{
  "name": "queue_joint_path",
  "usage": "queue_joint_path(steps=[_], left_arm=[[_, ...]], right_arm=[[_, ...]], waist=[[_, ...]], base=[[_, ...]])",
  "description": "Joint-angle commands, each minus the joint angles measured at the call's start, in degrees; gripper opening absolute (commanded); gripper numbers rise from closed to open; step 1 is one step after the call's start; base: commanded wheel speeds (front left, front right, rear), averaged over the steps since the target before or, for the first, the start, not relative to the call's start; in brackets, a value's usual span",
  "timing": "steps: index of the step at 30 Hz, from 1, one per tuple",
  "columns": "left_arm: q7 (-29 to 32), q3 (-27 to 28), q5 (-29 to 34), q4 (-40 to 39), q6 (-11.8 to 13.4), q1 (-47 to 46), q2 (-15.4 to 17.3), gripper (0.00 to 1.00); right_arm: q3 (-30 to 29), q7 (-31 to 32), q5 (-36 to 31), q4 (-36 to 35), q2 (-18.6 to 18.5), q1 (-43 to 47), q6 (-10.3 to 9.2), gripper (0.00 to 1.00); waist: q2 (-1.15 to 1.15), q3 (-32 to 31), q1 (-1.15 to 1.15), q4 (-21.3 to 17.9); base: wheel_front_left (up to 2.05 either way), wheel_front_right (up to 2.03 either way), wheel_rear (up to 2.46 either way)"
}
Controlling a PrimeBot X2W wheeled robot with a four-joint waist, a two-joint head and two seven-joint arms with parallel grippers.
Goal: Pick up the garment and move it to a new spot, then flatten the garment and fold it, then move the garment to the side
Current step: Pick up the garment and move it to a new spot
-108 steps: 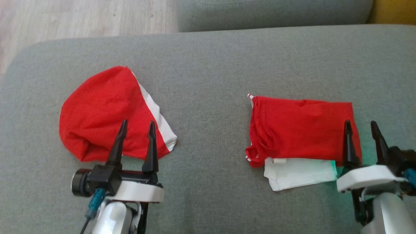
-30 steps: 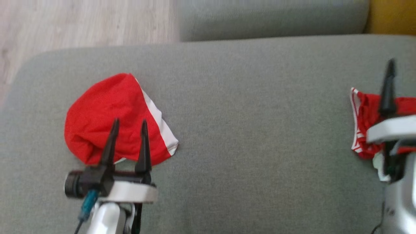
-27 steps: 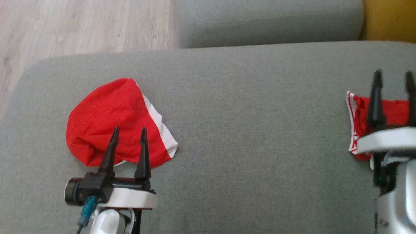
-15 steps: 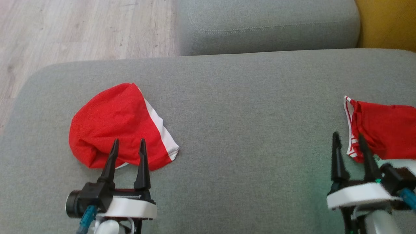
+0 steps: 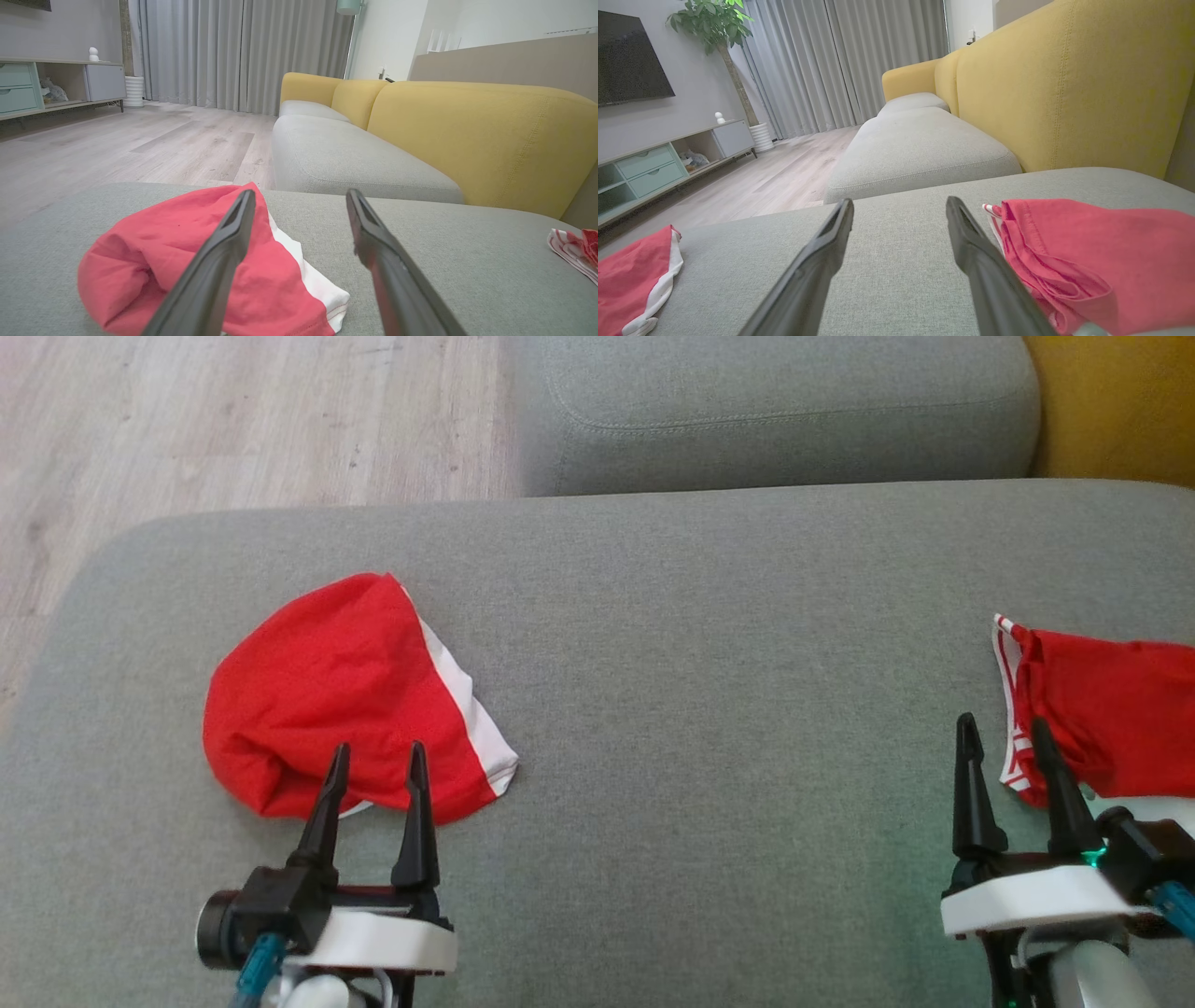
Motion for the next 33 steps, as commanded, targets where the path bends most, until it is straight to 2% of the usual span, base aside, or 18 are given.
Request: queue_joint_path(steps=[1, 11, 16, 33], left_arm=[[-0.37, 1.65, -0.45, -2.11, 0.30, -1.29, 0.06, 1.00], [-0.37, 1.85, -0.09, -1.92, 0.14, -1.71, 0.06, 1.00], [-0.37, 2.40, 0.34, -1.46, 0.29, -1.92, 0.06, 1.00], [-0.37, 4.69, 2.79, 0.47, -0.07, -1.07, 0.06, 1.00]], right_arm=[[1.23, -0.67, -0.16, -2.14, -0.33, -0.89, -0.04, 1.00], [1.76, -0.67, 0.06, -2.44, -0.33, -0.74, -0.04, 1.00], [3.33, -0.67, 0.31, -2.95, -0.33, -0.64, -0.04, 1.00], [11.12, -0.68, 2.45, -3.86, -0.32, 0.81, -0.04, 1.00]], waist=[[0.00, 0.02, 0.00, 0.02], [0.00, 0.50, 0.00, 0.49], [0.00, 0.41, 0.00, 1.97], [0.00, -1.66, 0.00, 15.29]], base=[[0.00, 0.00, 0.00], [0.00, 0.00, 0.00], [0.00, 0.00, 0.00], [0.00, 0.00, 0.00]])
